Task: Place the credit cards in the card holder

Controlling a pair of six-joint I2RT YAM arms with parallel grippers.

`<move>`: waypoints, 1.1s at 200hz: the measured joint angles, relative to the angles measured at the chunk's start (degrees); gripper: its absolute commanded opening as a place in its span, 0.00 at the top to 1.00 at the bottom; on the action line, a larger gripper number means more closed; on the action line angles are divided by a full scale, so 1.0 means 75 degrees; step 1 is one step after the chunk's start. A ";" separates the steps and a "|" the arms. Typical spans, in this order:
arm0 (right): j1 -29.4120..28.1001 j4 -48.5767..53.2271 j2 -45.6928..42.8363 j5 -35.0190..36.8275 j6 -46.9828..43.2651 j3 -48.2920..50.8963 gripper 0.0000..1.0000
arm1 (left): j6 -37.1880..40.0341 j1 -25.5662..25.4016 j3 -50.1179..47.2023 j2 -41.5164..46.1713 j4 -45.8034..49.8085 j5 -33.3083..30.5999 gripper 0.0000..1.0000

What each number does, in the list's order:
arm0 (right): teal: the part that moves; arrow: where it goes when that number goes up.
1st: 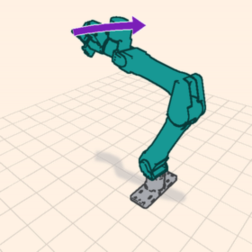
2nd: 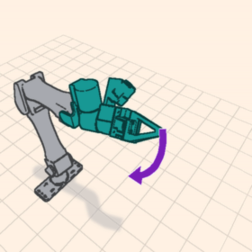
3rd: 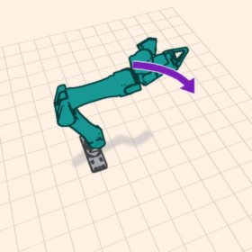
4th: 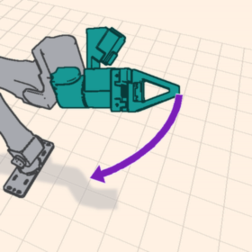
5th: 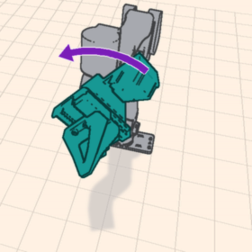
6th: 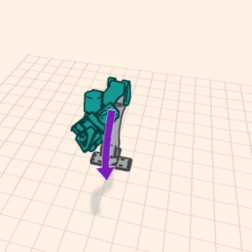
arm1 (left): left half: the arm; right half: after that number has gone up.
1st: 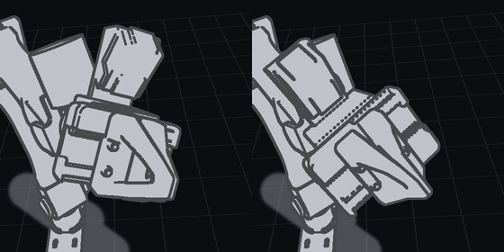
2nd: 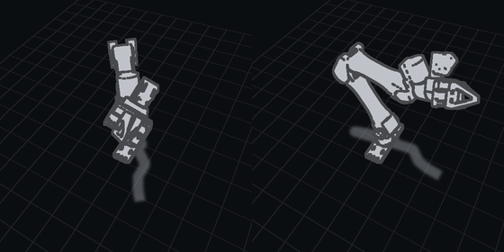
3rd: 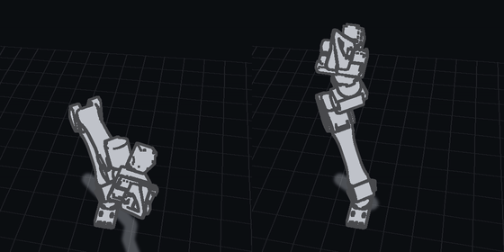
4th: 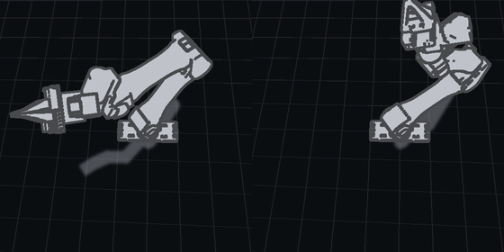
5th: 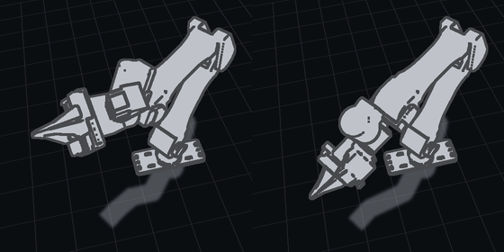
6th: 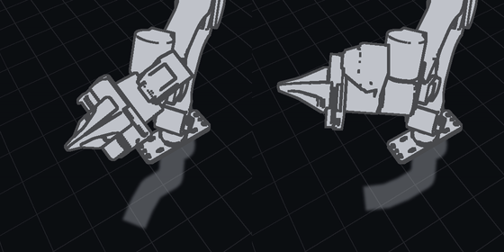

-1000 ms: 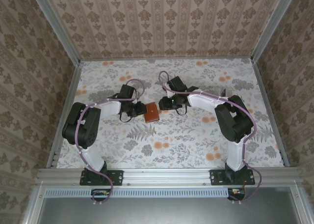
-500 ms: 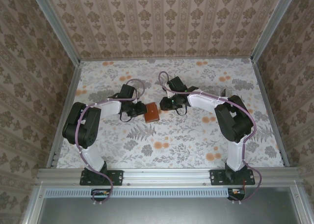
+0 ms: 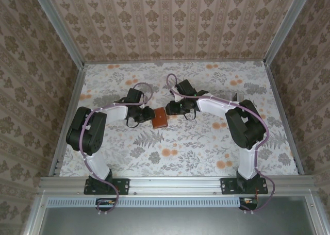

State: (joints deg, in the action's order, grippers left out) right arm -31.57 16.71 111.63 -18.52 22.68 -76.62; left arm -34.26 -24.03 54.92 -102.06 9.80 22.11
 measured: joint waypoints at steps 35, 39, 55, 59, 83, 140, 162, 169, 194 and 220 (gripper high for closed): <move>-0.0017 0.0000 0.0178 -0.0003 0.0003 -0.0154 0.65 | 0.0000 0.0000 0.0000 0.0000 0.0000 0.0000 0.76; -0.0023 0.0000 0.0198 -0.0003 0.0003 -0.0169 0.65 | 0.0000 0.0000 0.0000 0.0000 0.0000 0.0000 0.77; -0.0032 -0.0003 0.0280 -0.0015 0.0003 -0.0204 0.69 | 0.0000 0.0003 0.0006 -0.0015 0.0000 0.0015 0.76; -0.0035 0.0000 0.0294 -0.0017 0.0020 -0.0207 0.70 | 0.0000 0.0003 0.0006 -0.0015 0.0000 0.0020 0.76; -0.0050 0.0003 0.0356 -0.0026 0.0038 -0.0221 0.82 | 0.0000 0.0003 0.0009 -0.0017 0.0003 0.0020 0.77; -0.0058 -0.0003 0.0376 -0.0085 0.0055 -0.0274 0.82 | 0.0000 0.0003 0.0041 -0.0050 -0.0006 0.0055 0.77; -0.0102 -0.0003 0.0376 -0.0163 0.0058 -0.0274 0.78 | 0.0000 0.0003 0.0044 -0.0050 -0.0006 0.0055 0.77; -0.0119 -0.0006 0.0376 -0.0187 0.0058 -0.0274 0.78 | 0.0000 0.0003 0.0044 -0.0050 -0.0006 0.0055 0.77; -0.0152 -0.0009 0.0376 -0.0221 0.0052 -0.0274 0.77 | 0.0000 0.0003 0.0044 -0.0050 -0.0006 0.0055 0.78; -0.0163 -0.0026 0.0376 -0.0221 0.0055 -0.0274 0.80 | 0.0000 0.0003 0.0044 -0.0050 -0.0003 0.0055 0.78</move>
State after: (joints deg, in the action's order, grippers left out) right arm -32.80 16.51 114.45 -20.18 23.09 -78.67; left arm -34.26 -24.01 55.24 -102.43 9.78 22.52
